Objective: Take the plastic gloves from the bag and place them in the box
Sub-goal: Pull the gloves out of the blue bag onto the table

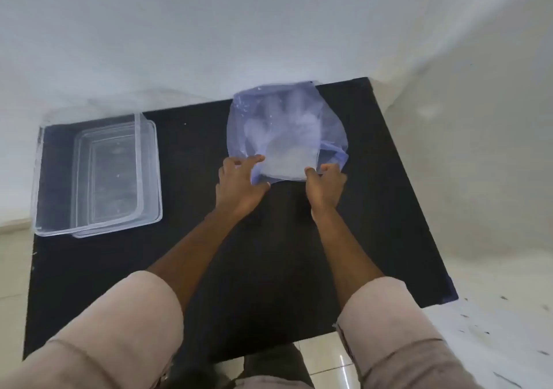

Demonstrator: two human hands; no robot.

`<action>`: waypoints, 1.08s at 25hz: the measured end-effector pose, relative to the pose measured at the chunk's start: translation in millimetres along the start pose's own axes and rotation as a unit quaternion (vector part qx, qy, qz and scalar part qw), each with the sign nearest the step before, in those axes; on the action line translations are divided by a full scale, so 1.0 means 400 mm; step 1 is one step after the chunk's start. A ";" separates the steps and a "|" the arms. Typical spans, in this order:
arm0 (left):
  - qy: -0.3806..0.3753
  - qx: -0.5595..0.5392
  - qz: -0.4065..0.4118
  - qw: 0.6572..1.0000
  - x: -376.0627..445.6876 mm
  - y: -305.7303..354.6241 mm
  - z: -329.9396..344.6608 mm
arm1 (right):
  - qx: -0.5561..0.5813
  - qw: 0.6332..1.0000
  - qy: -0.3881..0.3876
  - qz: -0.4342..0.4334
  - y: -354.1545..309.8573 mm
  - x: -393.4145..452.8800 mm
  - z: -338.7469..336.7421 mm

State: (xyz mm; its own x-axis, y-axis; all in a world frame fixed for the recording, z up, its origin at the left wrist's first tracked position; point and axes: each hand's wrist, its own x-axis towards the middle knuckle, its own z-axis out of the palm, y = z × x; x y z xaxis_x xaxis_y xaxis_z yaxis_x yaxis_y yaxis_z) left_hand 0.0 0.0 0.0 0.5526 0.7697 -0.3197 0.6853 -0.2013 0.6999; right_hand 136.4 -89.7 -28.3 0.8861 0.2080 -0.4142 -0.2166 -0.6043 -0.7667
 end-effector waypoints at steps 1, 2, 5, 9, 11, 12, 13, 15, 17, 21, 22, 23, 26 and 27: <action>-0.008 0.087 -0.006 0.996 0.011 0.008 0.005 | -0.072 0.997 0.010 -0.007 -0.008 0.015 0.008; -0.009 0.165 -0.003 0.986 0.020 0.016 0.013 | -0.145 0.989 0.013 -0.010 -0.008 0.032 0.018; -0.046 0.259 0.005 0.965 0.049 0.013 0.039 | -0.183 0.983 -0.025 -0.007 -0.011 0.066 0.045; -0.092 0.206 -0.042 0.973 0.100 0.008 0.045 | -0.121 0.992 -0.046 0.010 -0.025 0.113 0.069; -0.086 0.176 -0.038 0.980 0.122 0.009 0.042 | 0.017 0.997 -0.072 0.025 -0.043 0.123 0.077; -0.077 0.166 -0.032 0.983 0.132 0.007 0.037 | 0.099 0.991 -0.082 0.048 -0.055 0.122 0.078; -0.065 0.156 -0.028 0.985 0.141 0.003 0.032 | 0.193 0.973 -0.098 0.081 -0.069 0.117 0.075; -0.032 0.134 -0.010 0.990 0.156 0.000 0.022 | 0.339 0.920 -0.136 0.140 -0.093 0.095 0.061; -0.013 0.131 0.002 0.991 0.168 -0.003 0.013 | 0.391 0.893 -0.164 0.153 -0.091 0.071 0.036; -0.031 0.134 -0.002 0.990 0.176 -0.021 0.005 | 0.329 0.913 -0.203 0.132 -0.014 -0.037 -0.035; -0.042 0.134 0.000 0.990 0.171 -0.027 0.004 | 0.300 0.922 -0.208 0.133 0.015 -0.070 -0.048; -0.054 0.146 0.009 0.988 0.160 -0.035 0.004 | 0.271 0.931 -0.208 0.133 0.047 -0.106 -0.059; -0.018 0.203 0.079 0.976 0.095 -0.065 -0.012 | 0.168 0.956 -0.191 0.145 0.134 -0.213 -0.076; 0.015 0.187 0.107 0.976 0.054 -0.086 -0.022 | 0.141 0.961 -0.183 0.153 0.163 -0.252 -0.076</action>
State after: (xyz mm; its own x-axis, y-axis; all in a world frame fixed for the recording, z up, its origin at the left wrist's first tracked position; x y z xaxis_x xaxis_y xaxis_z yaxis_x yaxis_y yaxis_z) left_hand -16.1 29.0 -25.3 0.6916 0.7022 -0.1691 0.6845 -0.5625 0.4638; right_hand 45.7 -173.5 -21.6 0.5708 0.3420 -0.7464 -0.5914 -0.4594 -0.6627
